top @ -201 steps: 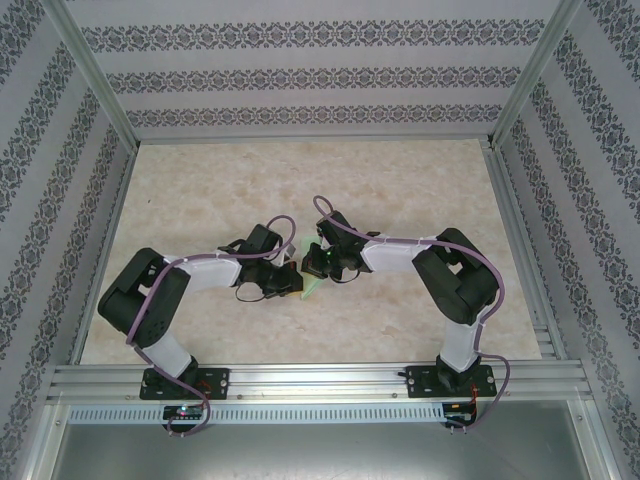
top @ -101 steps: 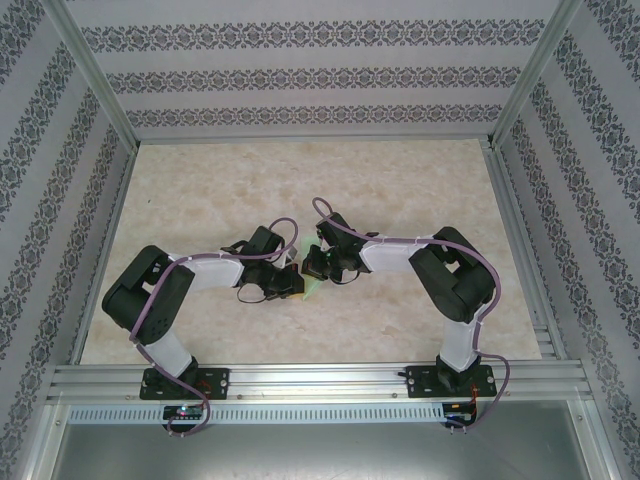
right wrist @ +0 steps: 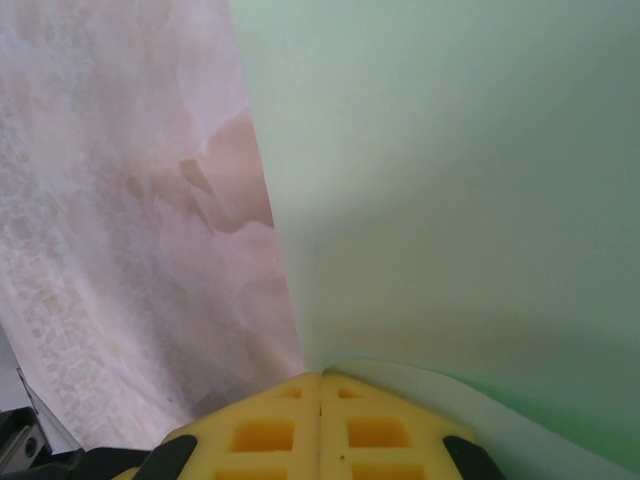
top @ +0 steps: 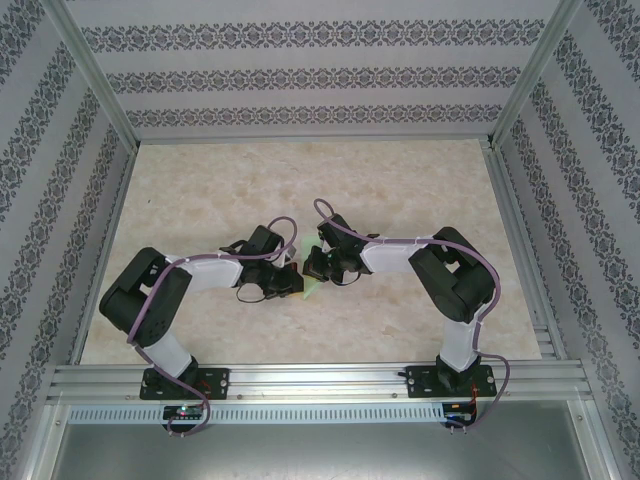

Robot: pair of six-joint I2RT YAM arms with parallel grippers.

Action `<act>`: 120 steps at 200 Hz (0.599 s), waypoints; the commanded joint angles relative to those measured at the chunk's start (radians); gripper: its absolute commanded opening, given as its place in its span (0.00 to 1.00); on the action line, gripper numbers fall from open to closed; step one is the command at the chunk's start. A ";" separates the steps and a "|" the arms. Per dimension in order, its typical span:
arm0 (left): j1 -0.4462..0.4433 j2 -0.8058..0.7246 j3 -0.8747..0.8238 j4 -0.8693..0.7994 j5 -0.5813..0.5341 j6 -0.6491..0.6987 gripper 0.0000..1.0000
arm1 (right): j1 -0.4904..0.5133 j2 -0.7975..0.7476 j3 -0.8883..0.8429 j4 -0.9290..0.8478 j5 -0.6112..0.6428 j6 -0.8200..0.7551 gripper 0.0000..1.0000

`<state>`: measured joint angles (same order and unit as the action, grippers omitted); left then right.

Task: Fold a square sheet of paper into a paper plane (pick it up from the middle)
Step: Third fold the triangle at the center of the table.

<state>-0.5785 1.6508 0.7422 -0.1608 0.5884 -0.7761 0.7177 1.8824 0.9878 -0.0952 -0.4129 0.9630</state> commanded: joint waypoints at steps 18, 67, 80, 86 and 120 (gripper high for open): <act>-0.015 -0.074 0.009 -0.038 -0.046 0.014 0.04 | -0.008 -0.015 -0.023 0.038 0.022 0.017 0.00; -0.021 -0.048 -0.003 0.015 -0.002 -0.002 0.05 | -0.012 -0.019 -0.030 0.060 0.028 0.030 0.00; -0.024 -0.037 -0.001 0.018 0.002 -0.002 0.05 | -0.015 -0.024 -0.036 0.065 0.031 0.035 0.00; -0.026 -0.032 -0.001 0.022 0.003 -0.003 0.05 | -0.015 -0.025 -0.037 0.066 0.033 0.035 0.00; -0.034 -0.013 0.004 0.036 0.011 -0.006 0.05 | -0.019 -0.031 -0.045 0.068 0.041 0.041 0.00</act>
<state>-0.5964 1.6211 0.7422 -0.1650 0.5755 -0.7765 0.7109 1.8805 0.9585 -0.0467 -0.4038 0.9897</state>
